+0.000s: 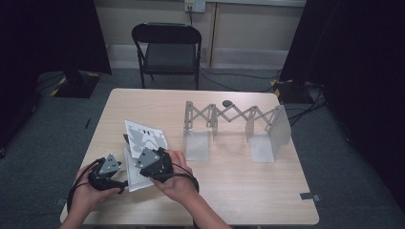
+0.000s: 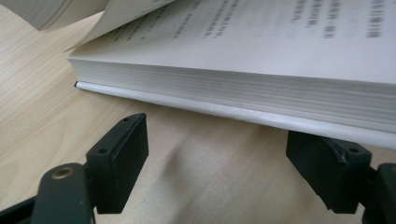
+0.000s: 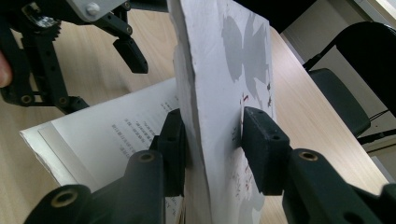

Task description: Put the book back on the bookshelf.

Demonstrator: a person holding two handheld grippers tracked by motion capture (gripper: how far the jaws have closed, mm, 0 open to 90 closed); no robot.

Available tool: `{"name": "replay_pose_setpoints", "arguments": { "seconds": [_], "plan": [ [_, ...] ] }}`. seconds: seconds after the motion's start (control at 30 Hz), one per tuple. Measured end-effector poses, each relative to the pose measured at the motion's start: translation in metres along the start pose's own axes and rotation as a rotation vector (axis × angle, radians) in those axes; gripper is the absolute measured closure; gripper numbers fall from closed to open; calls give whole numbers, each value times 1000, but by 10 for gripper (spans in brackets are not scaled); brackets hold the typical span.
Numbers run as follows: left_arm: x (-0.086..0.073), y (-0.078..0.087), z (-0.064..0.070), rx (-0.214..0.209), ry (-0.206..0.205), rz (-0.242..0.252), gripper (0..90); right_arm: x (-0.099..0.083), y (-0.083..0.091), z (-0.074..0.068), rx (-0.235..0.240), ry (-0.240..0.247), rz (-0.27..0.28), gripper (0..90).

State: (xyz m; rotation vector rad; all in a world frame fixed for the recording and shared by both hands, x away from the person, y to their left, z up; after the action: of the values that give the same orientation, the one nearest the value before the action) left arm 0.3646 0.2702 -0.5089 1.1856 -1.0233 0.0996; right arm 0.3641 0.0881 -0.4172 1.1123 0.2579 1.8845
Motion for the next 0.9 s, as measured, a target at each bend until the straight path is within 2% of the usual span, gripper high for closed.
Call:
{"name": "replay_pose_setpoints", "arguments": {
  "seconds": [0.03, 0.2, 0.3, 0.43, 0.47, 0.5, 0.53, 0.57, 0.6, 0.63, 0.7, 0.73, 0.77, 0.83, 0.87, 0.9],
  "plan": [
    [0, -1, -2, 1, -16, -9, 207, 0, 0, 0, 1, 1, 1, 620],
    [4, -3, -2, 20, -10, 23, 199, -1, 1, 1, -4, -11, 7, 621],
    [9, 2, 1, 25, -53, 21, 232, 0, 2, 3, -3, -10, 12, 621],
    [14, 6, 1, 31, -41, 55, 214, 2, 4, 5, -5, -2, 7, 627],
    [16, 8, 1, 34, -73, 43, 220, 3, 4, 6, -6, -5, 9, 627],
    [17, 9, 3, 37, -77, 51, 231, 3, 5, 7, -4, -6, 10, 627],
    [18, 10, 3, 49, -109, 37, 231, 3, 5, 7, -3, -5, 12, 627],
    [19, 10, 5, 51, -121, 31, 241, 3, 5, 7, -2, 0, 10, 627],
    [19, 10, 8, 72, -152, 29, 242, 3, 5, 6, -1, 3, 8, 627],
    [19, 9, 10, 75, -143, 35, 243, 4, 5, 6, -1, 7, 7, 627],
    [21, 12, 7, 72, -194, -1, 249, 4, 5, 6, -2, 8, 7, 627],
    [20, 12, 7, 73, -192, 2, 244, 4, 5, 7, -1, 9, 6, 628],
    [20, 10, 8, 67, -156, 17, 242, 4, 6, 7, -1, 3, 5, 628],
    [20, 10, 10, 68, -165, 31, 247, 4, 5, 7, -1, 5, 6, 628],
    [19, 9, 10, 59, -153, 28, 246, 4, 5, 7, -2, 7, 6, 628],
    [19, 9, 8, 61, -162, 19, 250, 5, 5, 7, -2, 9, 6, 628]
  ]
}}
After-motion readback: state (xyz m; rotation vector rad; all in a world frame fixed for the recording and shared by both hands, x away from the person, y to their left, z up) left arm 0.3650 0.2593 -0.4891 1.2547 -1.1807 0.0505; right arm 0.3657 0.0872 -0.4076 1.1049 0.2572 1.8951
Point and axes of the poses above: each handheld gripper's, and its own axes: y roughly backward along the jaws, x roughly out of its top, z roughly to its right, the point moved 4 cm from there along -y, roughly forward along the jaws, and after that the axes turned 12 degrees about y, right-handed, at the moved point
